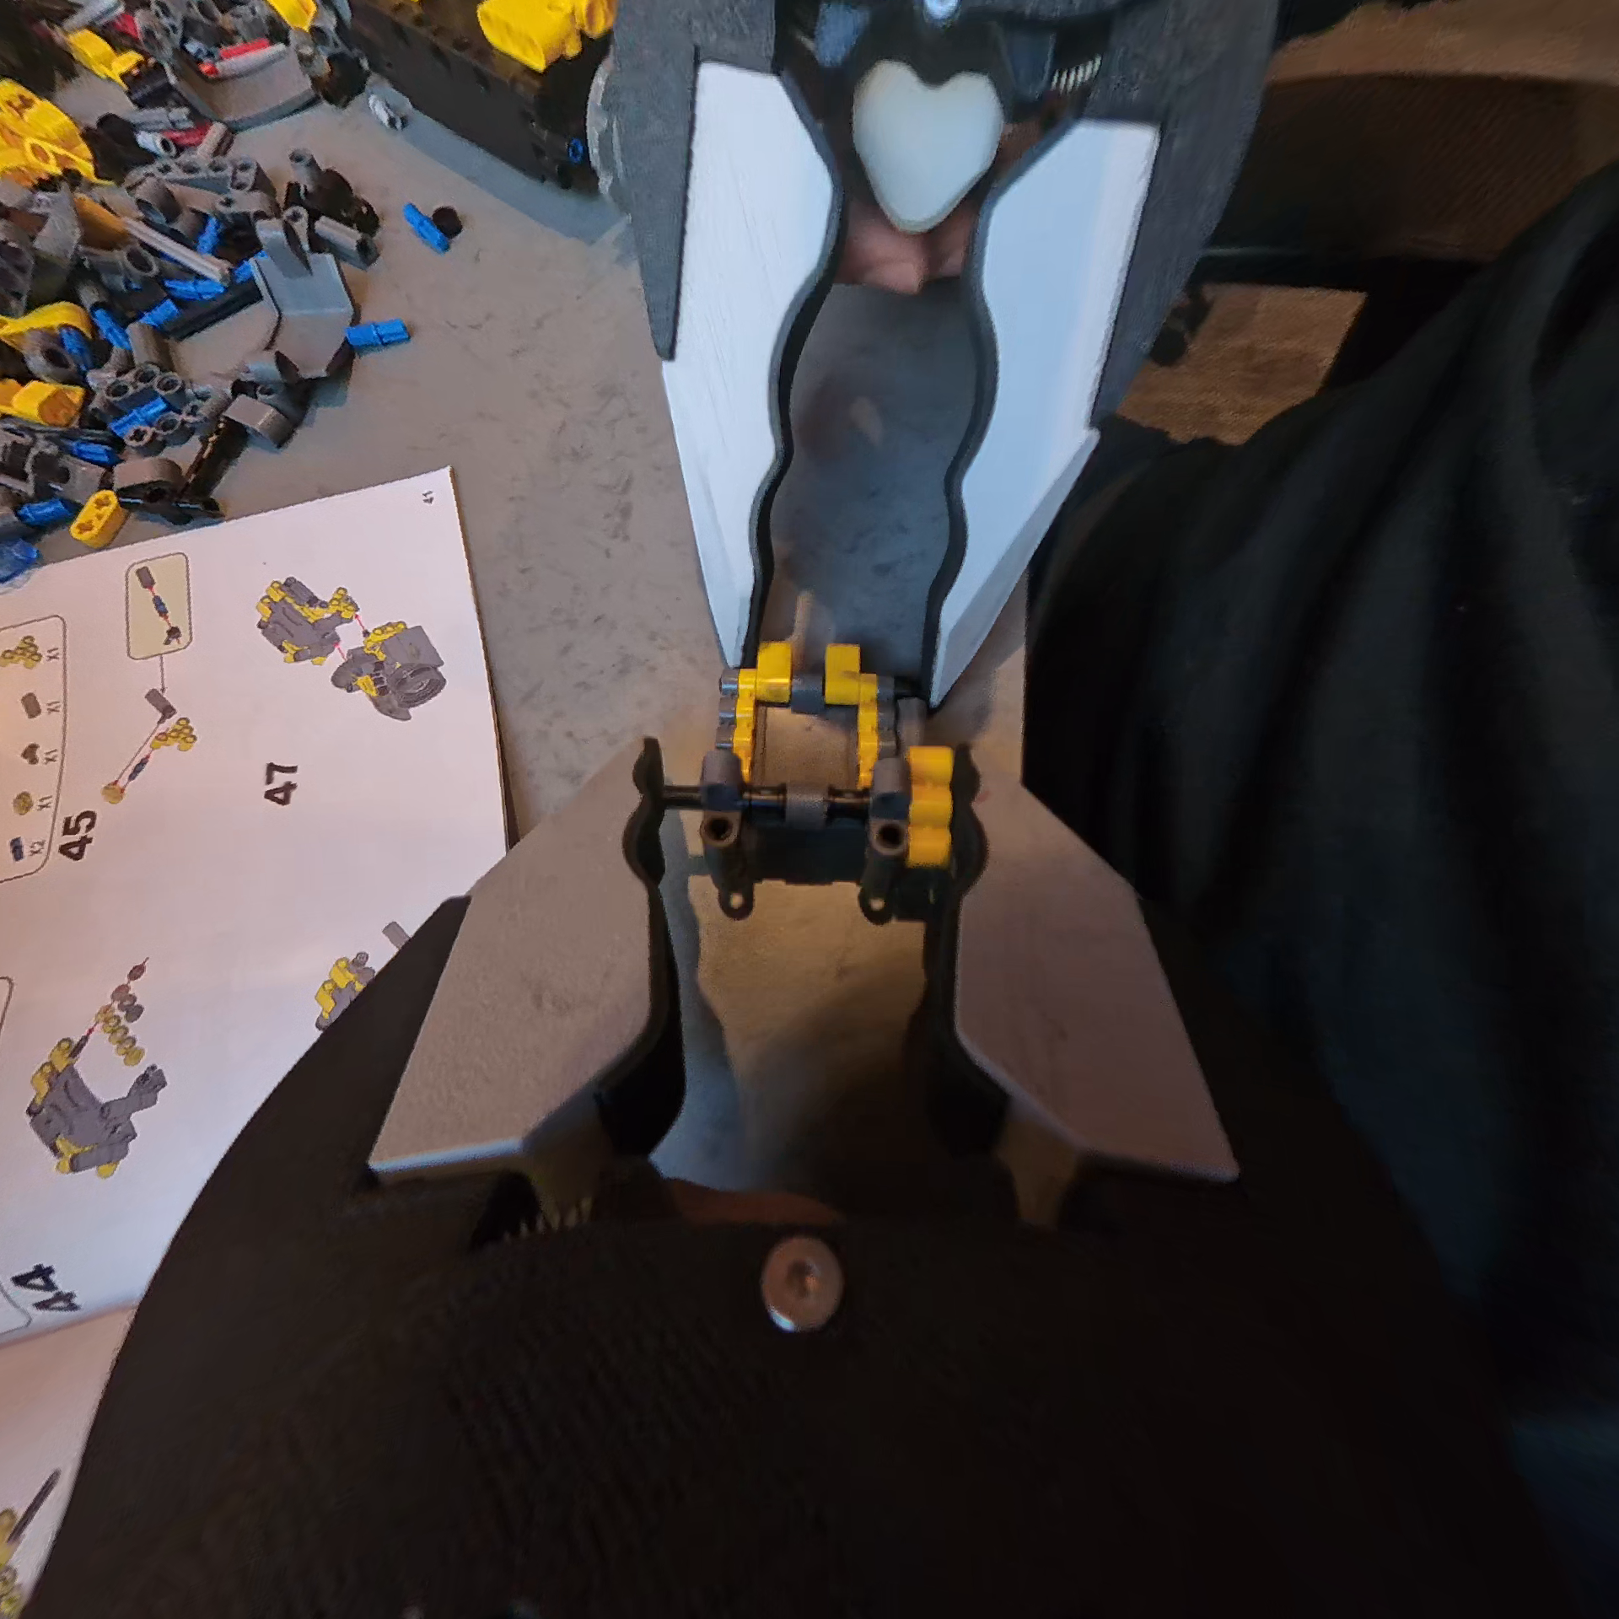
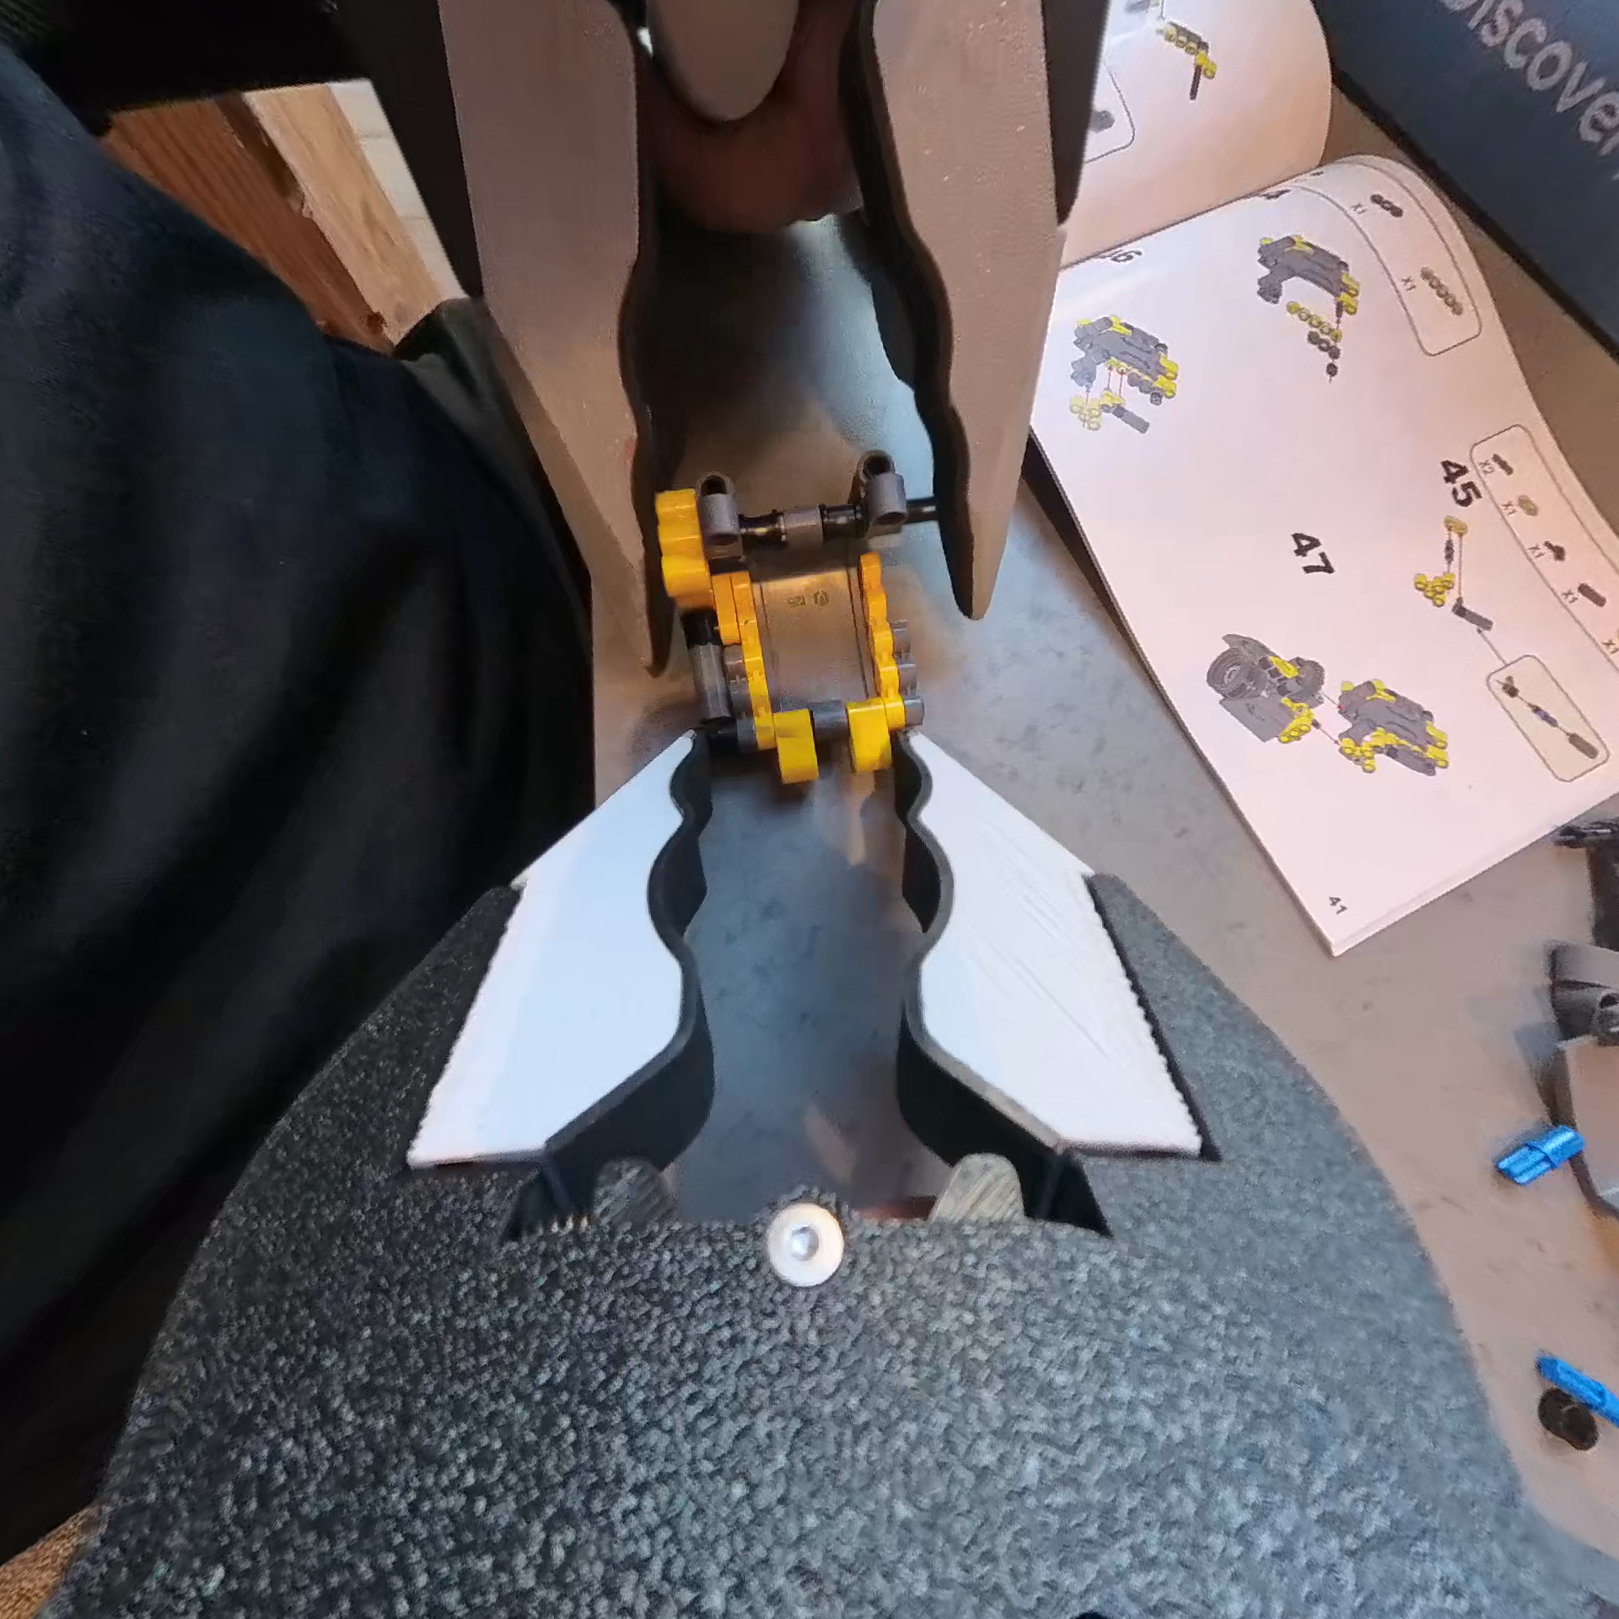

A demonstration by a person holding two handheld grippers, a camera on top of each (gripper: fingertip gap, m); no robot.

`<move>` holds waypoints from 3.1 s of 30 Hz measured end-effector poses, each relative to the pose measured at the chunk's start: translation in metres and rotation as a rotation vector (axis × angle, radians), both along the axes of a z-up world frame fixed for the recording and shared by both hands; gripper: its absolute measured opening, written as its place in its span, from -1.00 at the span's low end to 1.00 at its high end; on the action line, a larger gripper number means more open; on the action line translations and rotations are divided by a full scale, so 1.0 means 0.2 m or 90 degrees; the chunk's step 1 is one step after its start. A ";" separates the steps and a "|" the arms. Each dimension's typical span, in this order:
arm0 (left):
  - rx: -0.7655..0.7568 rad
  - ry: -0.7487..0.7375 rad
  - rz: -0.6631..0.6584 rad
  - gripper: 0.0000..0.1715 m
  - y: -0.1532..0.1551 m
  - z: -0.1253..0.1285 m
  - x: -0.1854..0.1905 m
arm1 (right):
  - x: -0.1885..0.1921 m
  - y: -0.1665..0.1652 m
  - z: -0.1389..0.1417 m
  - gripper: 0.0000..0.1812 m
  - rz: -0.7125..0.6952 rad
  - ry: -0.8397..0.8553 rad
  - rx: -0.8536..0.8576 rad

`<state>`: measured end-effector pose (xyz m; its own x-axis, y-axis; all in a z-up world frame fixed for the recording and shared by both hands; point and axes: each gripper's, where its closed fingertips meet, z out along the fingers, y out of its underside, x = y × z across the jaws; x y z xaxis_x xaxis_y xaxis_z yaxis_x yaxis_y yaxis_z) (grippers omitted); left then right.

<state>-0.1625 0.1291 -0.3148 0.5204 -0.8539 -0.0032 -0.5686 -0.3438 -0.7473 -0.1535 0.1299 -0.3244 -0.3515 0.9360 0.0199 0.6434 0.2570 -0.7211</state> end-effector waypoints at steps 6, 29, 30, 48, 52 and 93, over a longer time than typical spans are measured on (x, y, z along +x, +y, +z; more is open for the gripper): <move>-0.032 0.059 -0.029 -0.26 -0.01 -0.06 0.01 | 0.00 0.00 0.00 -0.50 0.006 -0.009 -0.017; -0.027 0.154 0.025 -0.46 0.00 -0.04 0.03 | -0.01 -0.01 0.01 -0.57 0.045 0.020 0.026; -0.028 0.150 0.029 -0.47 0.00 -0.04 0.03 | -0.01 -0.01 0.01 -0.57 0.042 0.021 0.028; -0.034 0.109 0.032 -0.46 0.00 -0.05 0.04 | 0.00 -0.01 0.01 -0.56 0.056 0.024 0.026; -0.026 0.109 0.028 -0.44 -0.01 -0.05 0.04 | 0.00 -0.01 0.01 -0.55 0.055 0.020 0.022; 0.042 0.086 0.088 -0.43 0.01 -0.03 0.03 | -0.01 0.00 0.01 -0.50 0.035 0.023 0.024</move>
<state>-0.1573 0.1317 -0.3206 0.6243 -0.7695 -0.1346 -0.6155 -0.3784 -0.6913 -0.1547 0.1304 -0.3232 -0.4007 0.9137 0.0681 0.6016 0.3185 -0.7325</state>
